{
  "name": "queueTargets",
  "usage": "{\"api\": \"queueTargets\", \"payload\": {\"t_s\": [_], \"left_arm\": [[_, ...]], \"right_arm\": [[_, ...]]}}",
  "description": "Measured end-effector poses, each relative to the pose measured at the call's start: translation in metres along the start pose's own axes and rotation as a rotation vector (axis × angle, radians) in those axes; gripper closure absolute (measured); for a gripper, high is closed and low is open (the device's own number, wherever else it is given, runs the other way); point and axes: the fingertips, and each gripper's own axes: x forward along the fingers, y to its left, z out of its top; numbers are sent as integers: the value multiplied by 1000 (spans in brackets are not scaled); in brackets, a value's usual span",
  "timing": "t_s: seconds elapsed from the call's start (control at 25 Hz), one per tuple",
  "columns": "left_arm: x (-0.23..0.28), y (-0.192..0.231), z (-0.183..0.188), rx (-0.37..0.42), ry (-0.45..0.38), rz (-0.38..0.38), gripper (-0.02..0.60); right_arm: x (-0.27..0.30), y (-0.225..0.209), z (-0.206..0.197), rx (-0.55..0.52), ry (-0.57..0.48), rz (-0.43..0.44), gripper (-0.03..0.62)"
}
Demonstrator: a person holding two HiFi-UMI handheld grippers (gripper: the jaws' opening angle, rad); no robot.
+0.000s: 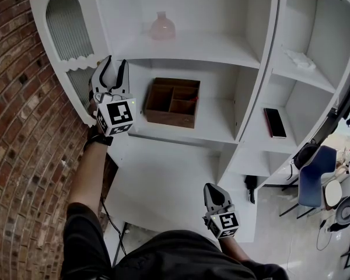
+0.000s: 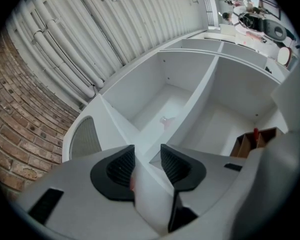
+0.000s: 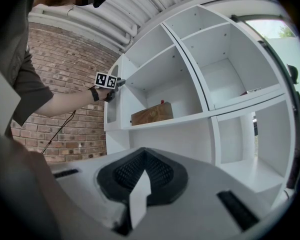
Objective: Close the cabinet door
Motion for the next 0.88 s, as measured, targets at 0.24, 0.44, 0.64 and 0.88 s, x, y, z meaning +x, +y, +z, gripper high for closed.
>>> {"api": "queueTargets", "payload": {"t_s": [0.24, 0.44, 0.64, 0.88], "left_arm": [[-6, -3, 0, -25, -6, -35, 425], [-9, -4, -2, -64, 7, -73, 422], [-15, -5, 4, -38, -5, -78, 422], [-32, 9, 10, -87, -3, -77, 422]], "right_arm": [[0, 2, 0, -1, 0, 9, 597], [0, 7, 0, -2, 0, 21, 597], [-1, 8, 1, 0, -5, 26, 597], [4, 20, 5, -10, -7, 63, 597]]}}
